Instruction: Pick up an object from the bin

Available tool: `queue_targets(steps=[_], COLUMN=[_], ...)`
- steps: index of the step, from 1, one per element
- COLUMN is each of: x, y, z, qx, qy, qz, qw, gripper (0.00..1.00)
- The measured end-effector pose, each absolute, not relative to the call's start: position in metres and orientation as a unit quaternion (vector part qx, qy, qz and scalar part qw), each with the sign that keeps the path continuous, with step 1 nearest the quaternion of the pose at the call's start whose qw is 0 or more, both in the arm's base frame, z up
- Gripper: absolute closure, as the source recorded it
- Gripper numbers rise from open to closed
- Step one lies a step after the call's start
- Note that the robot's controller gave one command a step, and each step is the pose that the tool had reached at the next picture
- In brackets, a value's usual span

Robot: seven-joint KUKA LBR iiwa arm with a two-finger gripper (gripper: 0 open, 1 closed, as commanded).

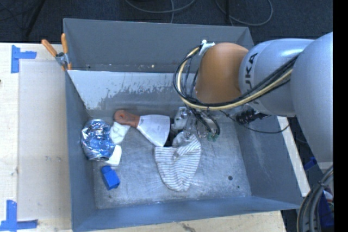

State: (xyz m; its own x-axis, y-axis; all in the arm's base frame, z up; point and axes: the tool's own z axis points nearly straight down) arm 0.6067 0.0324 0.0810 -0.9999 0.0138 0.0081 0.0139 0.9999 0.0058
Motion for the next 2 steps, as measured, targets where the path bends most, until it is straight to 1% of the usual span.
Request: queue_targets(steps=[1,2], x=[0.602,0.603], y=[0.029,0.029], z=[0.117,0.172], qx=[-0.005,-0.004], qy=[-1.000,-1.000], qz=[0.000,0.000], qw=[0.002,0.001], gripper=[1.00,1.00])
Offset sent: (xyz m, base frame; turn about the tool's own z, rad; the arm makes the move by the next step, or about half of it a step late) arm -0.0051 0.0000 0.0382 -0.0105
